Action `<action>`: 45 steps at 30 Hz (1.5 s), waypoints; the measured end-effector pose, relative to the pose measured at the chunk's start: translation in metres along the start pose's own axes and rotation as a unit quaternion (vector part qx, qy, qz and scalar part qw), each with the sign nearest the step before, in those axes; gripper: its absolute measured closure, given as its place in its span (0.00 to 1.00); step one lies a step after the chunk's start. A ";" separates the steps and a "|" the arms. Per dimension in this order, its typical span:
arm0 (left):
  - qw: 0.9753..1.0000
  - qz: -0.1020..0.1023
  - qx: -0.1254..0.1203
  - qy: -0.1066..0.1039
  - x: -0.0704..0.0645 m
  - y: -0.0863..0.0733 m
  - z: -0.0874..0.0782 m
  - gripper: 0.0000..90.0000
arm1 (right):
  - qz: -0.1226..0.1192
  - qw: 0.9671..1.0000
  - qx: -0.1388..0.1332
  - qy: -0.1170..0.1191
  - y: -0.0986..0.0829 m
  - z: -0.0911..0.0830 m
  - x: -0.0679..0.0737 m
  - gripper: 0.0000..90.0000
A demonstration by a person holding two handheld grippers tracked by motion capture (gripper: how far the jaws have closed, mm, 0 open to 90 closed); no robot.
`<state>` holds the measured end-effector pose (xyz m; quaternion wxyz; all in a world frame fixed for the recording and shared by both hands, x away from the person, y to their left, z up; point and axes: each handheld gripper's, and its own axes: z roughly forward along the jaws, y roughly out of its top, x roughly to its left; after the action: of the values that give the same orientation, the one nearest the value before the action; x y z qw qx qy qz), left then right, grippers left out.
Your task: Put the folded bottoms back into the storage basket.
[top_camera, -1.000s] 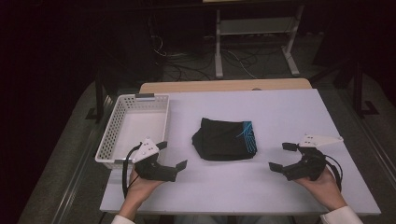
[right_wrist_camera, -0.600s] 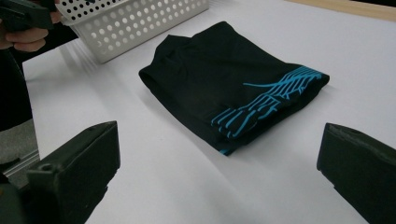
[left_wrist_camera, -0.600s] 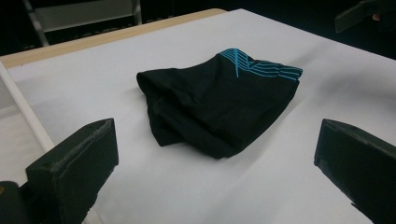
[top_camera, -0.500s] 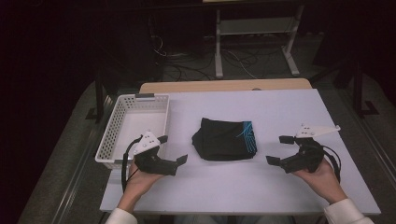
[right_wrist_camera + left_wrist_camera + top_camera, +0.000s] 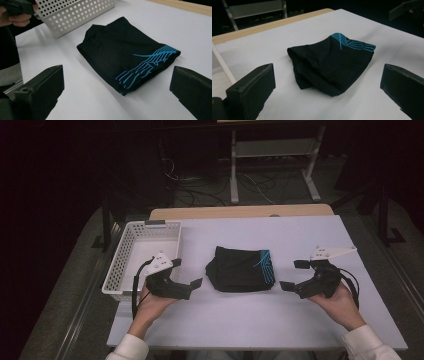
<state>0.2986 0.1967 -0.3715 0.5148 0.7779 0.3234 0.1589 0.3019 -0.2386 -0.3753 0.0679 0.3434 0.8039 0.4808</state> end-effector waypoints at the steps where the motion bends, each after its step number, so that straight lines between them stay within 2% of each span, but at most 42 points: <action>1: 1.000 -0.001 -0.001 0.000 0.000 0.001 0.001 0.00 | 0.000 1.000 0.000 0.000 0.000 0.000 0.000 0.00; 8: 1.000 0.001 0.003 -0.001 0.004 0.009 0.008 0.00 | 0.009 1.000 0.007 0.003 -0.001 0.011 -0.008 0.00; 18: 1.000 0.007 0.006 -0.005 0.006 0.021 0.019 0.00 | 0.013 1.000 0.019 0.003 0.000 0.022 -0.010 0.00; 31: 1.000 0.002 0.012 -0.006 0.011 0.031 0.037 0.00 | 0.023 1.000 0.020 0.000 0.006 0.029 -0.015 0.00; 33: 1.000 0.002 0.015 -0.010 0.012 0.033 0.041 0.00 | 0.023 0.999 0.023 -0.012 0.007 0.030 -0.016 0.00; 45: 0.999 -0.001 0.031 -0.011 0.018 0.041 0.059 0.00 | 0.040 0.999 0.032 -0.012 0.009 0.034 -0.023 0.00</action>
<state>0.3601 0.1570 -0.3606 0.4942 0.7947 0.3234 0.1398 0.3388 -0.2255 -0.3914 0.0473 0.3825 0.8036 0.4535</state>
